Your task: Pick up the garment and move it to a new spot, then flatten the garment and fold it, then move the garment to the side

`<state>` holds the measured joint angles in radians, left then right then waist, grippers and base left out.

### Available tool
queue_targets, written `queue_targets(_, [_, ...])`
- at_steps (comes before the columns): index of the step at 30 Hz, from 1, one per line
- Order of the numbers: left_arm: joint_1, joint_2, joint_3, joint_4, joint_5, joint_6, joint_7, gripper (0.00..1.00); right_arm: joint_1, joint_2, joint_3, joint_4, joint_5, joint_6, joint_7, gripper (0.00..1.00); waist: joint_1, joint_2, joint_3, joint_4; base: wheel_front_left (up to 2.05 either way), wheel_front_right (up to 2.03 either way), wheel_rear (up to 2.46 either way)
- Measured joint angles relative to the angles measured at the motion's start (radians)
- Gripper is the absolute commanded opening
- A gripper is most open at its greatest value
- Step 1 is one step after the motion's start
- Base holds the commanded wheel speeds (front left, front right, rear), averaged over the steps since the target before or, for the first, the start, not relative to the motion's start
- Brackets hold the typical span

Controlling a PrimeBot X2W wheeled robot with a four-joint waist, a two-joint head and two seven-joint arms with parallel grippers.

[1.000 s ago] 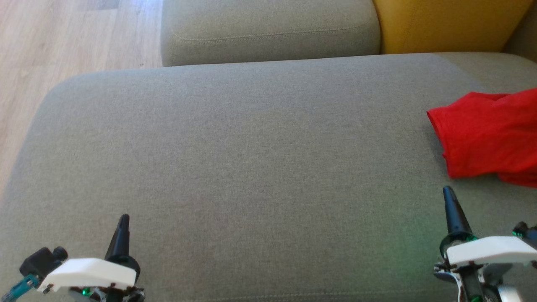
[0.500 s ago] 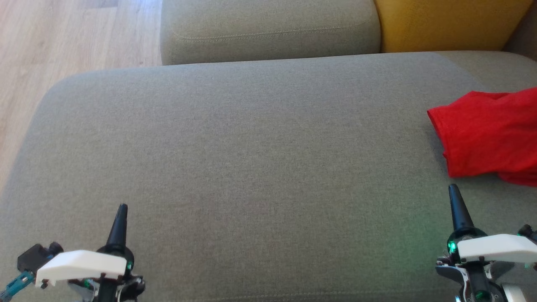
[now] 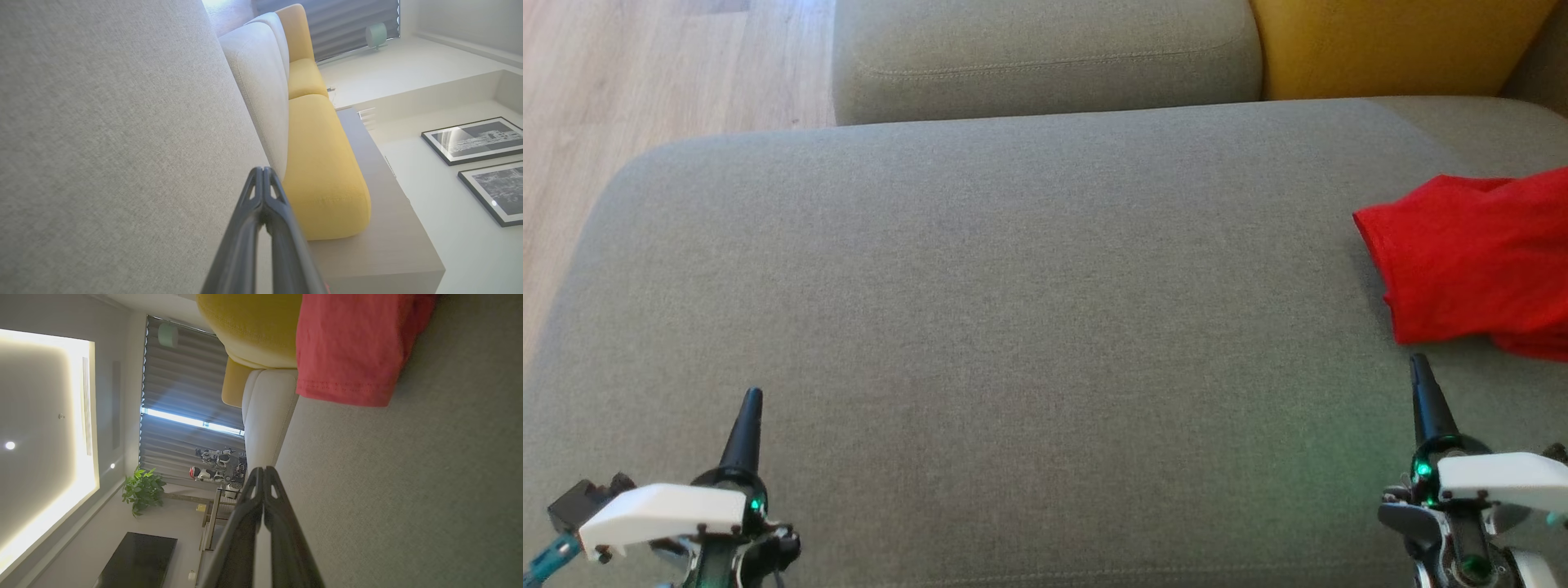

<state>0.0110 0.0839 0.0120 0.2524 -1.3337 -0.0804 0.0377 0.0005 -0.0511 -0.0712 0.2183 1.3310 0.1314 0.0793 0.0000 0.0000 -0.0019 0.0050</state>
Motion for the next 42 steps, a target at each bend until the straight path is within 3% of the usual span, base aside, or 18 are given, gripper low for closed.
queue_targets(26, [-0.063, -0.033, 0.059, 0.019, -0.272, -0.043, 0.059, 0.00, -0.053, -0.001, -0.031, 0.054, 0.291, 0.000, 0.002, 0.00, 0.0000, 0.0000, 0.005, -0.005, 0.00, 0.00, 0.00])
queue_targets(42, [-0.064, -0.035, 0.063, 0.022, -0.274, -0.043, 0.066, 0.00, -0.053, 0.000, -0.035, 0.055, 0.296, 0.000, 0.005, 0.00, 0.0000, 0.0000, 0.005, -0.005, 0.00, 0.00, 0.00])
